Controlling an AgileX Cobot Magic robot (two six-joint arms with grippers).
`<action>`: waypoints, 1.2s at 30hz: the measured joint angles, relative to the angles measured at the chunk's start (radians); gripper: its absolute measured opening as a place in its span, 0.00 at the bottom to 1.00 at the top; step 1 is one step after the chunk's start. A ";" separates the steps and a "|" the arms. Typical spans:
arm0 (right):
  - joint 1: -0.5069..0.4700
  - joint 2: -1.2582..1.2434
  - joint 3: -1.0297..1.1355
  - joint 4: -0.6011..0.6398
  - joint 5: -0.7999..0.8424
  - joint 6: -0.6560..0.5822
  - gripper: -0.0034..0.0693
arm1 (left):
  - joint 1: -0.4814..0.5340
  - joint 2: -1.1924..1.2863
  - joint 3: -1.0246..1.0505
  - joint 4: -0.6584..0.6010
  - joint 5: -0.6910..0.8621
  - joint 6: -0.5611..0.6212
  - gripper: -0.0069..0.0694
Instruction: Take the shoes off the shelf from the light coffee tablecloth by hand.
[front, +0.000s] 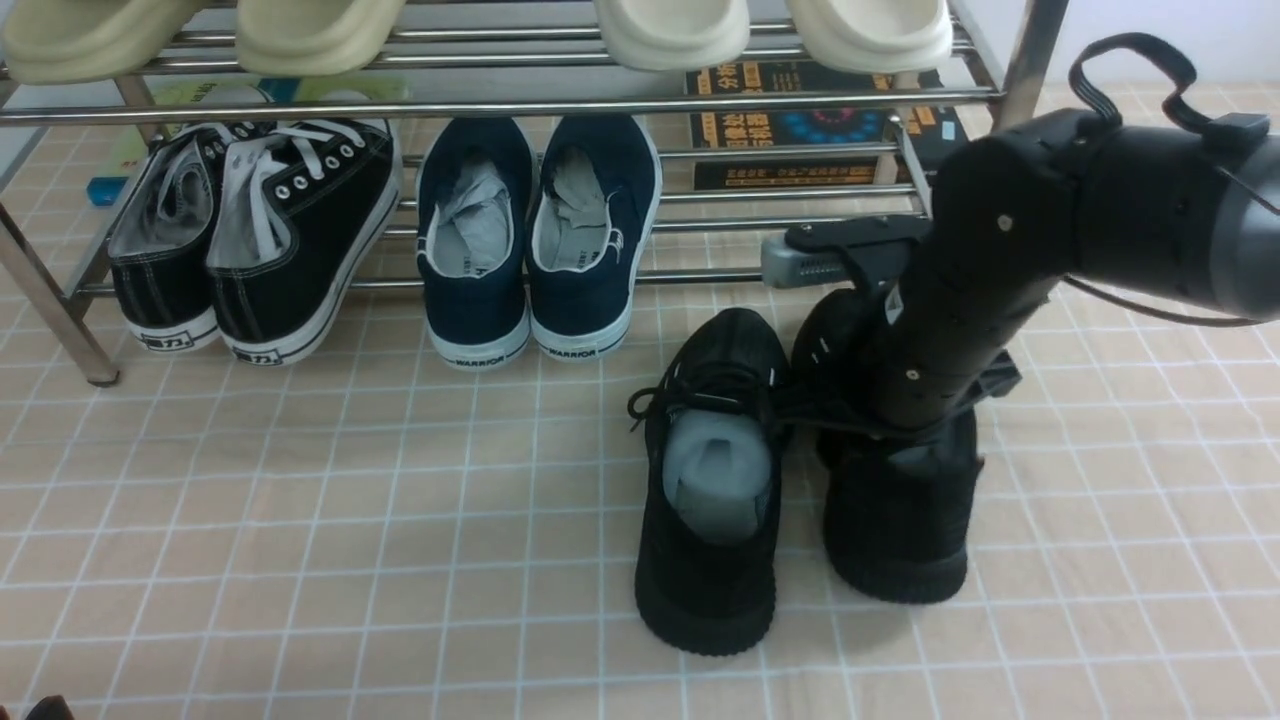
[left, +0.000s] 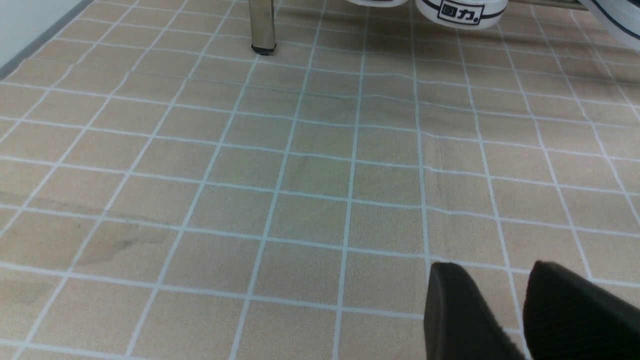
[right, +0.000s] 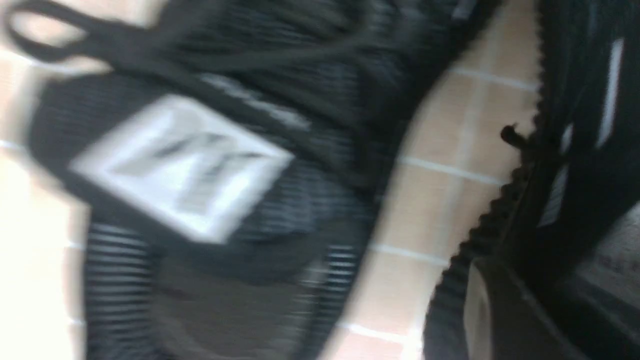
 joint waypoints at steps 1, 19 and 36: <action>0.000 0.000 0.000 0.004 -0.003 0.000 0.22 | 0.000 0.000 0.000 0.000 0.000 0.000 0.40; 0.000 -0.037 -0.373 -0.022 0.373 -0.170 0.25 | 0.000 0.000 0.000 0.000 0.000 0.000 0.40; -0.002 -0.558 -0.355 -0.074 0.405 -0.229 0.03 | 0.000 0.000 0.000 0.000 0.000 0.000 0.40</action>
